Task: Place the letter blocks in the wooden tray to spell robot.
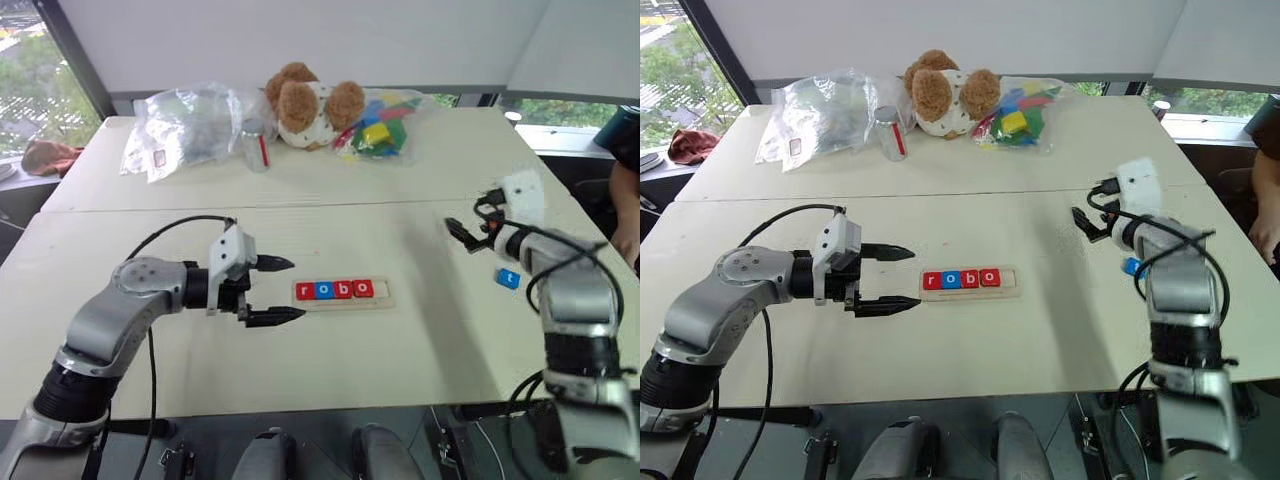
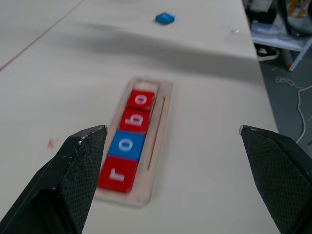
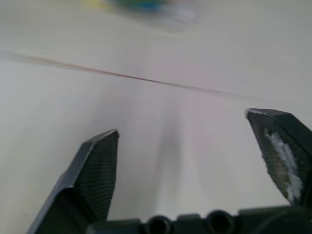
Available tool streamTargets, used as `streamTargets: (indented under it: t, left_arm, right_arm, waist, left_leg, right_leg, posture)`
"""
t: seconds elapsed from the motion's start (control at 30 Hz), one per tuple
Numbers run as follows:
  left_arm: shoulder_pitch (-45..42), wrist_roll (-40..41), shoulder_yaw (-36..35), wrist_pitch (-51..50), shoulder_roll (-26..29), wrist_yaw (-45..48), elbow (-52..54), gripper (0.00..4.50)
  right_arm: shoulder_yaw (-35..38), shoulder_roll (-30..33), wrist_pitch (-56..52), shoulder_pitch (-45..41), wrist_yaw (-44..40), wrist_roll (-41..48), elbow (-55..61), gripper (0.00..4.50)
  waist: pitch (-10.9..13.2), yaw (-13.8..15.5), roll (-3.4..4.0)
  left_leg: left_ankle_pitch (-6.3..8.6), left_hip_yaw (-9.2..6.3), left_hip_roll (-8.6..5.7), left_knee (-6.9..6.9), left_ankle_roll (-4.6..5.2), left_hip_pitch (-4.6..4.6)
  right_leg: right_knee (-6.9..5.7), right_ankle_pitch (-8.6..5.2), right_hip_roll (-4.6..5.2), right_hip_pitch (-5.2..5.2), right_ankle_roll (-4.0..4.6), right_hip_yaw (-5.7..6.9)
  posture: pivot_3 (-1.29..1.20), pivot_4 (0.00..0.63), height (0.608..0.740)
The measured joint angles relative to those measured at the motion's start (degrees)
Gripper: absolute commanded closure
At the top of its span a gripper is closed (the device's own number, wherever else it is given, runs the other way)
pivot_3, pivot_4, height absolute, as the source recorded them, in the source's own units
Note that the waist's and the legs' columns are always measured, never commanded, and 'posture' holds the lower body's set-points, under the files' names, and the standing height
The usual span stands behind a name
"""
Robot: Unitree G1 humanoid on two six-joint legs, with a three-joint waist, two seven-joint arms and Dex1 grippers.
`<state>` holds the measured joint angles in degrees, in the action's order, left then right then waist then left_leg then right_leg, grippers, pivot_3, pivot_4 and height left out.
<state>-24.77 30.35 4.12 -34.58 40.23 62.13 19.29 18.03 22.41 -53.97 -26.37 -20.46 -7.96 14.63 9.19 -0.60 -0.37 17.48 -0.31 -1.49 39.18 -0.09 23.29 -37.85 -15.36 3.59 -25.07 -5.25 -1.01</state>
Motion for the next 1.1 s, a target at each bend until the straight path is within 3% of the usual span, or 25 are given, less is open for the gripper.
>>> streamTargets:
  t: [0.13, 0.37, 0.6, 0.83, 0.93, 1.07, 1.1]
  left_arm:
    - [-3.2, 0.1, 2.4, 0.4, -2.7, 0.5, -1.6, 0.0]
    - [-3.3, -1.6, 4.7, 2.5, -4.4, 1.5, -5.6, 0.0]
    - [-2.6, -2.8, 5.9, 2.8, -4.9, 1.4, -5.8, 0.0]
    - [-2.4, -3.7, 6.1, 2.9, -5.0, 1.0, -5.8, 0.0]
    - [-2.4, -3.7, 6.1, 2.9, -5.0, 0.8, -5.8, 0.0]
    - [-2.4, -3.8, 6.1, 2.9, -5.0, 0.4, -5.8, 0.0]
    - [-2.4, -3.8, 6.0, 2.9, -4.9, 0.3, -5.8, 0.0]
  right_arm:
    - [0.5, -10.8, -8.9, 9.9, 10.8, -4.0, 13.3, 0.05]
    - [4.5, -17.9, -10.8, 13.0, 20.4, -5.6, 16.7, 0.05]
    - [8.2, -20.0, -6.5, 10.0, 22.2, -0.7, 7.4, 0.05]
    - [9.4, -16.3, 2.5, 5.9, 24.6, 2.1, -4.2, 0.05]
    - [9.4, -15.0, 5.3, 5.1, 25.4, 3.2, -7.8, 0.94]
    - [8.7, -15.0, 6.9, 4.9, 26.0, 5.0, -9.3, 3.07]
    - [8.6, -15.0, 6.9, 4.9, 26.4, 5.1, -9.2, 3.32]
  waist:
    - [0.0, -0.1, 0.02]
    - [0.0, -0.3, 0.02]
    - [0.0, -0.4, 0.02]
    - [0.0, -0.5, 0.0]
    - [0.0, -0.5, -0.02]
    - [-0.1, -0.1, -0.02]
    - [-0.1, 0.0, -0.02]
  left_leg:
    - [-0.09, 0.1, -0.11, 0.06, -0.07, -0.04]
    - [0.08, 0.11, -0.07, -0.06, 0.24, -0.89]
    - [0.07, 0.12, -0.07, -0.05, 0.24, -0.9]
    - [0.07, 0.13, -0.06, -0.03, 0.24, -0.92]
    - [0.07, 0.12, -0.06, -0.02, 0.24, -0.94]
    - [0.08, 0.1, -0.06, -0.02, 0.26, -0.93]
    - [0.08, 0.09, -0.06, -0.02, 0.26, -0.93]
  right_leg:
    - [-0.15, 0.0, -0.02, -0.02, 0.0, -0.11]
    - [-0.14, -0.02, -0.2, 0.6, 0.02, -0.17]
    - [-0.14, -0.02, -0.22, 0.61, 0.02, -0.19]
    - [-0.13, -0.02, -0.13, 0.66, 0.02, -0.21]
    - [-0.12, -0.02, -0.12, 0.71, 0.02, -0.21]
    - [-0.11, -0.02, -0.1, 0.73, 0.02, -0.2]
    - [-0.1, -0.02, -0.1, 0.73, 0.02, -0.19]
  posture:
    - [0.0, 0.15, 0.74]
    - [0.0, 0.15, 0.74]
    - [0.0, 0.15, 0.74]
    - [0.0, 0.15, 0.74]
    - [0.0, 0.15, 0.74]
    - [0.0, 0.15, 0.74]
    - [0.0, 0.15, 0.74]
